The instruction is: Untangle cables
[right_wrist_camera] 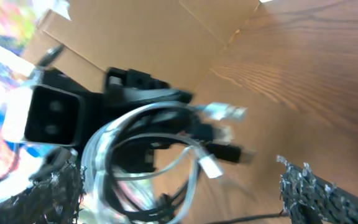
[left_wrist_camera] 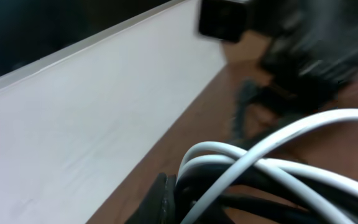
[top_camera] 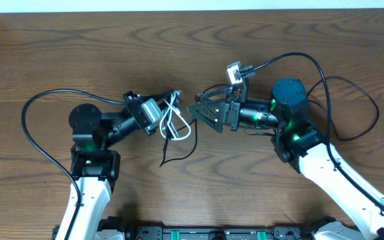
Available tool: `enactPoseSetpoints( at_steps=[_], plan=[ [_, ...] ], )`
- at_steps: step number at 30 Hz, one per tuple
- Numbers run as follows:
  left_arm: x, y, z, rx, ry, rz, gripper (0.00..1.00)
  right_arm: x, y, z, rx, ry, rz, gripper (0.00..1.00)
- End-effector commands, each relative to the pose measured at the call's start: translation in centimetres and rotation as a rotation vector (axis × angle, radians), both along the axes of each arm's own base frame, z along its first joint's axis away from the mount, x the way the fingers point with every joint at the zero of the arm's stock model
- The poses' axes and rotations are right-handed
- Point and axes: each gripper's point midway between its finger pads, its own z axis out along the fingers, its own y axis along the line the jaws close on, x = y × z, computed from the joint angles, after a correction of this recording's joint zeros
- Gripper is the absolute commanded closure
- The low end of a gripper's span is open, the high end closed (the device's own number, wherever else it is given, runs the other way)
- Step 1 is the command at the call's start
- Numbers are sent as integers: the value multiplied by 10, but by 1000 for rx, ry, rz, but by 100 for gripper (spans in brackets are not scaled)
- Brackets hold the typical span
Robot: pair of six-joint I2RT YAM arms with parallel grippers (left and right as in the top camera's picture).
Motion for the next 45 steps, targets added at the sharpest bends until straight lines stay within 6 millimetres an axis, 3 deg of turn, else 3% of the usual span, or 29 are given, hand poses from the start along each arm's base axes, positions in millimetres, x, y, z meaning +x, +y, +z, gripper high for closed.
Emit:
enactPoseSetpoints(
  at_steps=[1, 7, 12, 23, 31, 33, 34, 35, 36, 44, 45],
  plan=[
    [23, 20, 10, 8, -41, 178, 93, -9, 12, 13, 44, 37, 26, 1],
    [26, 22, 10, 8, -42, 201, 92, -14, 24, 18, 54, -12, 15, 1],
    [26, 22, 12, 6, -49, 200, 93, -14, 35, 12, 35, -40, -11, 18],
    [24, 7, 10, 5, -51, 157, 93, -23, 55, -11, -18, -80, 24, 28],
    [27, 9, 11, 4, -60, 177, 92, -39, 62, -12, -32, -169, 108, 37],
    [26, 8, 12, 3, -61, 171, 93, -39, 62, -13, -39, -195, 110, 46],
    [26, 7, 12, 3, -64, 168, 93, -39, 62, -13, -42, -207, 111, 55],
    [26, 7, 12, 3, -64, 168, 92, -39, 62, -15, -47, -214, 109, 80],
    [26, 7, 12, 3, -64, 169, 92, -38, 61, -16, -51, -212, 104, 98],
    [27, 8, 12, 3, -64, 180, 92, -20, 56, -24, -92, -189, 7, 99],
    [27, 9, 12, 3, -64, 182, 85, -14, 52, -24, -94, -189, -12, 99]
  ],
)
